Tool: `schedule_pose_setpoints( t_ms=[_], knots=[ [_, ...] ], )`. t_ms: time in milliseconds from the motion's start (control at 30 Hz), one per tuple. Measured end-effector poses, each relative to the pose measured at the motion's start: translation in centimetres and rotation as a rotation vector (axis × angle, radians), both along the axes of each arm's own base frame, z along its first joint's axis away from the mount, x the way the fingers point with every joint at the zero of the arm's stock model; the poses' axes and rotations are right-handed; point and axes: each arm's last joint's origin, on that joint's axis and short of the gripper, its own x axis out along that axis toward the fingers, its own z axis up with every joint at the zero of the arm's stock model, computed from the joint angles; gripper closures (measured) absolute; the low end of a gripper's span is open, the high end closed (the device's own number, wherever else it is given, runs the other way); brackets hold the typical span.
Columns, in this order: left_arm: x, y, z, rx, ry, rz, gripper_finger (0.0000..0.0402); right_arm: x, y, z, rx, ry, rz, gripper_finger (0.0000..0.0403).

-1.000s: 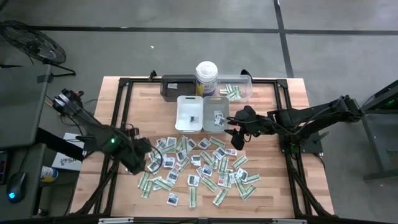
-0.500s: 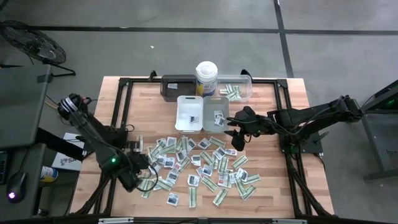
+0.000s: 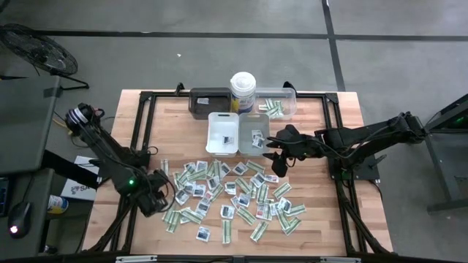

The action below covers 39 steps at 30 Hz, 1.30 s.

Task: Pick & Place First Aid Supplies
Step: Put the alcohol wipe into the white bin

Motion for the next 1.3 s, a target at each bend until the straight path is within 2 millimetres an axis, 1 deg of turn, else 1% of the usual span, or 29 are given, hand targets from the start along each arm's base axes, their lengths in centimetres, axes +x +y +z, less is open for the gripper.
schedule_pose_setpoints(
  t_ms=[200, 367, 467, 700, 767, 967, 1067, 1300],
  knots=[
    [-1.4, 1.4, -1.8, -0.052, 0.072, 0.079, 0.0216, 0.0, 0.0, 0.0, 0.002, 0.0, -0.001, 0.0219],
    [-1.9, 1.7, -2.7, -0.088, 0.123, 0.104, 0.0216, 0.0, 0.0, 0.0, 0.018, -0.006, -0.017, 0.0219],
    [-2.0, 1.7, -3.4, -0.111, 0.114, 0.103, 0.0216, 0.0, 0.0, 0.0, 0.023, -0.007, -0.018, 0.0219],
    [-2.2, 2.0, -5.8, -0.173, 0.073, 0.097, 0.0216, 0.0, 0.0, 0.0, 0.045, -0.012, -0.033, 0.0219],
    [-2.4, 2.2, -6.2, -0.171, 0.079, 0.097, 0.0216, 0.0, 0.0, 0.0, 0.048, -0.012, -0.035, 0.0219],
    [-2.5, 2.3, -6.4, -0.164, 0.092, 0.097, 0.0219, 0.0, 0.0, 0.0, 0.06, -0.015, -0.043, 0.0219],
    [-2.5, 2.3, -6.4, -0.16, 0.089, 0.092, 0.0238, 0.0, 0.0, 0.0, 0.065, -0.015, -0.047, 0.0219],
    [-2.4, 2.3, -6.5, -0.163, 0.07, 0.09, 0.0319, 0.0, 0.0, 0.0, 0.068, -0.015, -0.045, 0.0219]
  ],
)
